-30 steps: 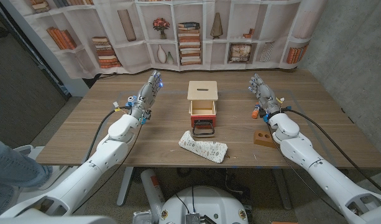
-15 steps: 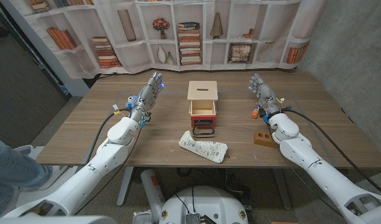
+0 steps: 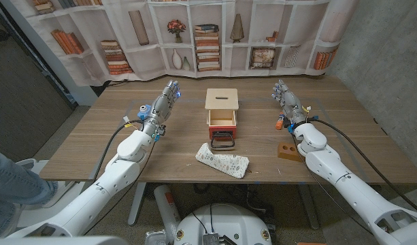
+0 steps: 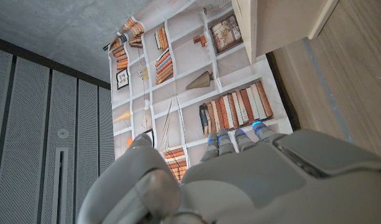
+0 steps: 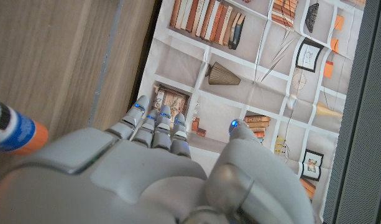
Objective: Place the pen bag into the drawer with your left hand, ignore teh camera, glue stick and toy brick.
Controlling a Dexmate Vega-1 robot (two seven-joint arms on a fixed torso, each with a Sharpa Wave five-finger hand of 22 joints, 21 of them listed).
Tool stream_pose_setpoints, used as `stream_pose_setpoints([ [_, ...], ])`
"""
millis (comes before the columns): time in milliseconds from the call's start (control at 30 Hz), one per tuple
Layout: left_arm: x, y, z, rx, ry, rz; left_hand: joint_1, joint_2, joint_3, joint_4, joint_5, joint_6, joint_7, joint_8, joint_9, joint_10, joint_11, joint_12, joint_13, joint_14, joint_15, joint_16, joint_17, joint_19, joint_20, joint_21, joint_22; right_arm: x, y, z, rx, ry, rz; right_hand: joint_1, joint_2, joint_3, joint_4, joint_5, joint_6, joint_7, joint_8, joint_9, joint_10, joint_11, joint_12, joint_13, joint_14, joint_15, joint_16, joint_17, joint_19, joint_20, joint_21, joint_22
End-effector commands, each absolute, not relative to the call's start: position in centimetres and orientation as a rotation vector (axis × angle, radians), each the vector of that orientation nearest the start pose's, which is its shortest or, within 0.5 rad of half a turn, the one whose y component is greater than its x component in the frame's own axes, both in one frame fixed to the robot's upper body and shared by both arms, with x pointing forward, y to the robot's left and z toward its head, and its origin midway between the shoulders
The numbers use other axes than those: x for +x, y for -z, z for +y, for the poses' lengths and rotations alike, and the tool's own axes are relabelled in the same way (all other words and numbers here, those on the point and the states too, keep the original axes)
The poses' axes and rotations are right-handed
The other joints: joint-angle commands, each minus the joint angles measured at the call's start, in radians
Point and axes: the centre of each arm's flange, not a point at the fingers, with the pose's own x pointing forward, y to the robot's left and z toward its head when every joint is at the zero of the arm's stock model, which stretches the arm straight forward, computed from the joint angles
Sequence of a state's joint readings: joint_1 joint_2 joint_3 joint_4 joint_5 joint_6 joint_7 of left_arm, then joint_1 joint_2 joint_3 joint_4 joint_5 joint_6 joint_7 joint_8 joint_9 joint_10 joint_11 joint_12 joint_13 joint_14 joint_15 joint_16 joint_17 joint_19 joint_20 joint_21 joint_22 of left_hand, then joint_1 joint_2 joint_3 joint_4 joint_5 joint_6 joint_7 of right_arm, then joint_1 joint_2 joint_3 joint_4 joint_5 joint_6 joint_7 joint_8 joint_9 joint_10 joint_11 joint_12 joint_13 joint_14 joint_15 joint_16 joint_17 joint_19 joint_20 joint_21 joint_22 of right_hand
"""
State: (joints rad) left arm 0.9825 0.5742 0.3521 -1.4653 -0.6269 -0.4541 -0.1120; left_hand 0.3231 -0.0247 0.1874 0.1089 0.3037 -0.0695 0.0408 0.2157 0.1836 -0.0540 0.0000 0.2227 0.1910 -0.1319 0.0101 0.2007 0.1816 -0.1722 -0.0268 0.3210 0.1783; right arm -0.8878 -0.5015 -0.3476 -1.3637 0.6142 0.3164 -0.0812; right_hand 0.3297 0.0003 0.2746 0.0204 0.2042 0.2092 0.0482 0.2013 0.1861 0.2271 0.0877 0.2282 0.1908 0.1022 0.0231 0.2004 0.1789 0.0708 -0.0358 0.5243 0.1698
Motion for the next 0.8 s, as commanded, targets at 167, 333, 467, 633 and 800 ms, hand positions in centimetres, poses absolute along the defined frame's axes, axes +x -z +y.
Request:
stream_pose_setpoints([
  [167, 58.1, 3.6, 26.7, 0.067, 0.365, -0.777, 0.007, 0.009, 0.004, -0.006, -0.004, 0.011, 0.001, 0.003, 0.005, 0.002, 0.003, 0.003, -0.001, 0.005, 0.003, 0.0, 0.001, -0.103, 0.01, -0.008, 0.002, 64.3, 2.4, -29.2, 0.074, -0.126, -0.642, 0.006, 0.009, 0.0, -0.004, -0.001, 0.008, 0.004, 0.0, 0.003, 0.007, -0.002, 0.003, -0.001, 0.008, -0.003, -0.003, 0.004, 0.01, -0.021, -0.006, 0.003],
  [333, 57.5, 3.8, 26.6, 0.095, 0.355, -0.79, 0.009, 0.01, 0.004, -0.007, -0.005, 0.013, 0.0, 0.003, 0.005, 0.002, 0.001, 0.002, -0.001, 0.008, 0.003, 0.0, 0.001, -0.101, 0.01, -0.01, 0.002, 64.3, 2.4, -29.2, 0.071, -0.128, -0.643, 0.005, 0.01, 0.0, -0.004, -0.001, 0.009, 0.003, 0.0, 0.003, 0.007, -0.003, 0.002, -0.001, 0.009, -0.003, -0.003, 0.005, 0.011, -0.021, -0.008, 0.003],
  [467, 57.2, 3.9, 26.4, 0.11, 0.358, -0.805, 0.01, 0.011, 0.004, -0.008, -0.006, 0.015, 0.0, 0.002, 0.005, 0.004, -0.001, 0.002, -0.001, 0.009, 0.003, 0.0, 0.001, -0.1, 0.01, -0.011, 0.002, 64.5, 2.4, -29.2, 0.077, -0.127, -0.641, 0.005, 0.01, 0.0, -0.004, -0.001, 0.009, 0.002, -0.001, 0.003, 0.007, -0.002, 0.002, -0.001, 0.009, -0.004, -0.004, 0.005, 0.011, -0.022, -0.01, 0.003],
  [633, 56.8, 3.9, 26.2, 0.151, 0.339, -0.83, 0.011, 0.012, 0.004, -0.008, -0.006, 0.017, -0.003, 0.002, 0.005, 0.005, -0.003, 0.001, -0.001, 0.01, 0.001, -0.001, 0.001, -0.099, 0.011, -0.013, 0.002, 64.6, 2.3, -29.1, 0.077, -0.13, -0.644, 0.005, 0.01, 0.0, -0.005, -0.001, 0.009, 0.002, -0.001, 0.003, 0.009, -0.001, 0.002, -0.001, 0.01, -0.003, -0.004, 0.005, 0.012, -0.021, -0.012, 0.004],
  [800, 56.6, 4.1, 26.1, 0.171, 0.335, -0.842, 0.013, 0.012, 0.003, -0.009, -0.007, 0.021, -0.005, 0.003, 0.005, 0.007, -0.004, 0.002, -0.001, 0.012, 0.0, -0.001, 0.001, -0.097, 0.01, -0.013, 0.002, 64.8, 2.3, -29.0, 0.079, -0.133, -0.643, 0.004, 0.011, -0.001, -0.006, -0.002, 0.01, 0.001, -0.001, 0.003, 0.008, -0.002, 0.002, -0.001, 0.01, -0.004, -0.004, 0.005, 0.013, -0.021, -0.014, 0.004],
])
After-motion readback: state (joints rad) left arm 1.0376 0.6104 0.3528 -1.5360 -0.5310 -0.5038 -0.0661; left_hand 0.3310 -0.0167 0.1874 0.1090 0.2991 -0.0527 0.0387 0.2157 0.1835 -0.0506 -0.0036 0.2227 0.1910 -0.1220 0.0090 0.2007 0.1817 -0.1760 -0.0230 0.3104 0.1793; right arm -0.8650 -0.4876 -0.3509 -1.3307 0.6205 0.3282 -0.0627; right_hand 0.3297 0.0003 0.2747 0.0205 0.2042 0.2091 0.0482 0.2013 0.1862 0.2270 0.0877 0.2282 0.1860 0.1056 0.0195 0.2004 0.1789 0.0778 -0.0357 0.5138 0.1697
